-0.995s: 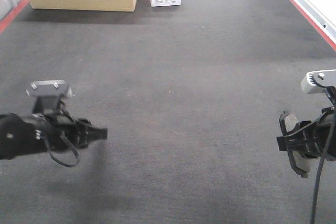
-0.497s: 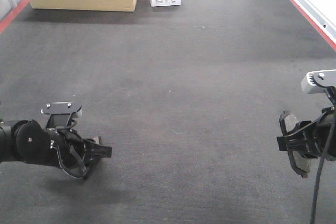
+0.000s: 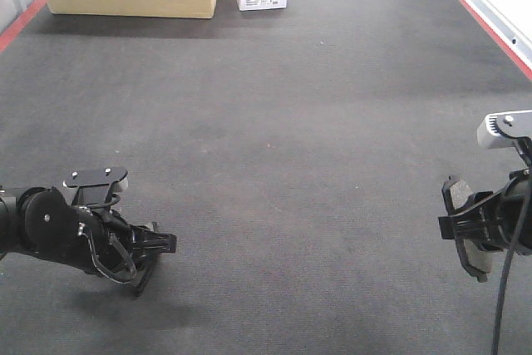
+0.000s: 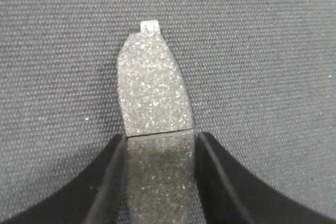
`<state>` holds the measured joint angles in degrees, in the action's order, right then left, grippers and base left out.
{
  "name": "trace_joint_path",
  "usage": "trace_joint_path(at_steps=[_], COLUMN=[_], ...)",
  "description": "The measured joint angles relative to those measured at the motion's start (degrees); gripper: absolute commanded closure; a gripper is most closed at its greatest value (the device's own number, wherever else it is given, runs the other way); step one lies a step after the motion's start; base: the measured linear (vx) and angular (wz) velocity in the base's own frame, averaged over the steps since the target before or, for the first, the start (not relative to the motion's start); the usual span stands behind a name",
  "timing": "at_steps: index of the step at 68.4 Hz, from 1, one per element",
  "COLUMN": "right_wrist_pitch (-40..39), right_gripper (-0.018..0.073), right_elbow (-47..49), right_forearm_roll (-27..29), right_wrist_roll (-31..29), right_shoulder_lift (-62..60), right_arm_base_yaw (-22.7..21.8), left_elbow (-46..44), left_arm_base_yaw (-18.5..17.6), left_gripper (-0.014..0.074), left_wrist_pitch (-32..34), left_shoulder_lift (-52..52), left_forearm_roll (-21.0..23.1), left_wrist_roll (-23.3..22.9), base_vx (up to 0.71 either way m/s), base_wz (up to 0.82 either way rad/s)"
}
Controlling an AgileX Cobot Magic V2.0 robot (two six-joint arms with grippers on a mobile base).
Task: Move and align brake pads A on conveyor
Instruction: 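Extend the left gripper with its brake pad over the belt, then lower the left gripper and release its brake pad onto the belt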
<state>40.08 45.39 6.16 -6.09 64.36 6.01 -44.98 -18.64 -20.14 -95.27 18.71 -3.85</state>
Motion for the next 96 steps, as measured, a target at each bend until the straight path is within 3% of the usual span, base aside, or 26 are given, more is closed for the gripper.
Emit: trace_joint_path(at_steps=[11,20,36,53,67,96], right_wrist_pitch=[0.0,0.0,0.0,0.0,0.0,0.0], right_gripper=[0.0569,0.0569,0.0569,0.0569,0.0569,0.0569], right_elbow=[0.0,0.0,0.0,0.0,0.0,0.0], right_forearm_roll=[0.0,0.0,0.0,0.0,0.0,0.0], right_wrist_roll=[0.0,0.0,0.0,0.0,0.0,0.0], right_shoulder_lift=[0.0,0.0,0.0,0.0,0.0,0.0], right_arm_base_yaw=[0.0,0.0,0.0,0.0,0.0,0.0], left_elbow=[0.0,0.0,2.3,6.9,9.5,16.0], left_arm_base_yaw=[0.0,0.0,0.0,0.0,0.0,0.0], left_gripper=[0.0115,0.012,0.0284,0.0608,0.0604,0.0603], left_wrist_pitch=[-2.7,-3.0,-4.0,-13.8,-17.2,-11.1], left_shoulder_lift=[0.5,3.9,18.7,37.3,50.8,73.7], left_forearm_roll=[-0.6,-2.9,-8.5,-13.9,-17.6,-17.8], left_wrist_roll=[-0.3,-0.4,-2.1,-2.7,-2.8,-2.9], base_vx=[0.0,0.0,0.0,0.0,0.0,0.0], base_wz=[0.0,0.0,0.0,0.0,0.0,0.0])
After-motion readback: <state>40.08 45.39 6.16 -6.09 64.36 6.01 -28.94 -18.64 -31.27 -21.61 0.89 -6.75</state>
